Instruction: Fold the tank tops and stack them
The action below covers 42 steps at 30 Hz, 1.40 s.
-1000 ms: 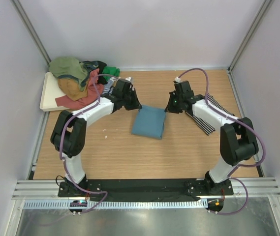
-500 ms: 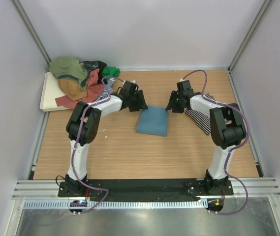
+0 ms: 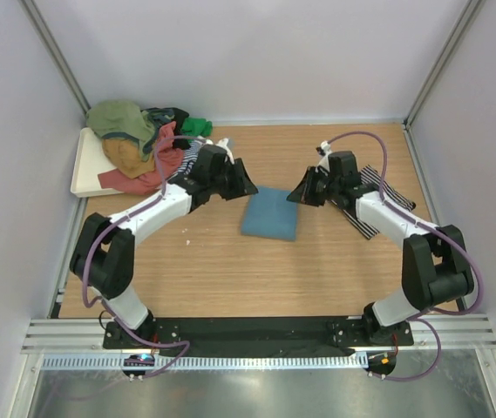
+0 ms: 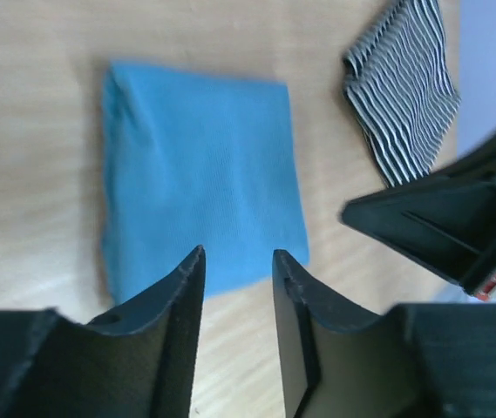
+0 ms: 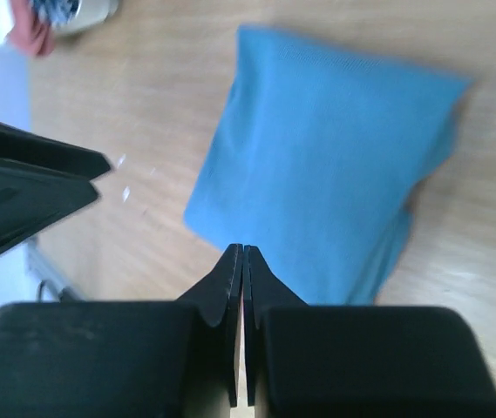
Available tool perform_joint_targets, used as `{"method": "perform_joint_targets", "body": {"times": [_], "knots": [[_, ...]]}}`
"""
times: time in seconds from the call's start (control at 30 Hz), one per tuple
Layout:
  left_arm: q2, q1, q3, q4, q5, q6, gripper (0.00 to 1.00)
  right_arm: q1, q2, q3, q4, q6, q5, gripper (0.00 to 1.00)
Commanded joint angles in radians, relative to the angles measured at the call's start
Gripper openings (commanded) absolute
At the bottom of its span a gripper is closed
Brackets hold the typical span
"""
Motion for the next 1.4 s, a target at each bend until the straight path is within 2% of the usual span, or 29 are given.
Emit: {"method": "perform_joint_targets", "body": {"times": [0.0, 0.2, 0.37, 0.4, 0.5, 0.67, 0.77, 0.83, 0.97, 1.17, 1.37], "knots": [[-0.018, -0.032, -0.107, 0.073, 0.152, -0.082, 0.36, 0.011, -0.023, -0.110, 0.172, 0.079, -0.257, 0.04], [0.016, -0.031, -0.207, 0.178, 0.192, -0.119, 0.30, 0.011, 0.081, -0.223, 0.398, 0.177, -0.357, 0.01], [0.190, 0.000, -0.233, 0.299, 0.232, -0.152, 0.25, -0.026, 0.264, -0.300, 0.601, 0.257, -0.363, 0.01], [0.206, 0.014, -0.242, 0.314, 0.232, -0.162, 0.25, -0.038, 0.332, -0.302, 0.603, 0.283, -0.362, 0.01], [0.200, 0.020, -0.273, 0.328, 0.197, -0.154, 0.24, -0.078, 0.397, -0.302, 0.603, 0.294, -0.363, 0.01], [0.093, 0.015, -0.325, 0.272, 0.119, -0.122, 0.24, -0.078, 0.273, -0.285, 0.437, 0.195, -0.284, 0.02], [0.001, -0.001, -0.353, 0.239, 0.093, -0.120, 0.25, -0.077, 0.181, -0.268, 0.368, 0.167, -0.265, 0.07], [-0.067, -0.024, -0.355, 0.206, 0.048, -0.116, 0.33, -0.075, 0.141, -0.233, 0.323, 0.147, -0.248, 0.14], [-0.120, -0.044, -0.315, 0.163, 0.023, -0.100, 0.47, -0.068, 0.101, -0.147, 0.222, 0.107, -0.237, 0.17], [-0.030, -0.044, -0.166, 0.114, 0.048, -0.088, 0.48, -0.063, 0.140, -0.046, 0.214, 0.124, -0.230, 0.17], [0.126, -0.031, -0.031, 0.101, 0.017, -0.090, 0.47, -0.065, 0.302, 0.033, 0.296, 0.187, -0.247, 0.16]]}}
